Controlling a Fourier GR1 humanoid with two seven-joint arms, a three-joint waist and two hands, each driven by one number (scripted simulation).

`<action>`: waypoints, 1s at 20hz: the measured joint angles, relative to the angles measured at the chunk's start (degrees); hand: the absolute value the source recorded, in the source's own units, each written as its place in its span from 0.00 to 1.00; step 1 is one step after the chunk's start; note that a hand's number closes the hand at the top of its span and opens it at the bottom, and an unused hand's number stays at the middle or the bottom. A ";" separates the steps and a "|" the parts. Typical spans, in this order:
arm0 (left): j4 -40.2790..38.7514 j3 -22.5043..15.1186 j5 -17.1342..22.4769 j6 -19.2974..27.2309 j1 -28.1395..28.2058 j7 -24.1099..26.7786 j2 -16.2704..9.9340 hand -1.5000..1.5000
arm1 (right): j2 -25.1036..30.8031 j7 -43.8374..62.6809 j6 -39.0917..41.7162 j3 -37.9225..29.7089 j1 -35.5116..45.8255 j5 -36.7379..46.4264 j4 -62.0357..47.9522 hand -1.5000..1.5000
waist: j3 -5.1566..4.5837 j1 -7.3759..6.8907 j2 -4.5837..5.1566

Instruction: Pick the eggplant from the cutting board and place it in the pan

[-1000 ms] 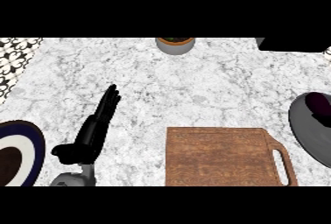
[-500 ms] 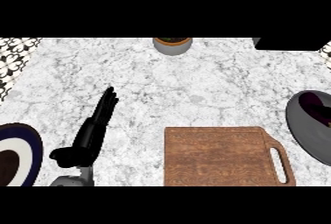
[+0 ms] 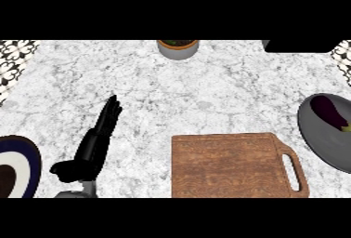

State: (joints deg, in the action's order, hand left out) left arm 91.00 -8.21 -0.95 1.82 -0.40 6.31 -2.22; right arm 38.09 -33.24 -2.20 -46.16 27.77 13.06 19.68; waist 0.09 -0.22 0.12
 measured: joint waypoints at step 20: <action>0.64 1.48 -0.08 -0.63 -0.84 -1.62 0.39 0.50 | -4.94 -7.51 20.95 3.79 -25.95 -11.62 21.18 0.00 | -0.13 0.52 -0.21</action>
State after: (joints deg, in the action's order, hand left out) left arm 91.64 -6.73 -1.03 1.18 -1.25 4.69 -1.83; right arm 33.15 -40.75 18.75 -42.37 1.82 1.44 40.87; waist -0.04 0.30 -0.09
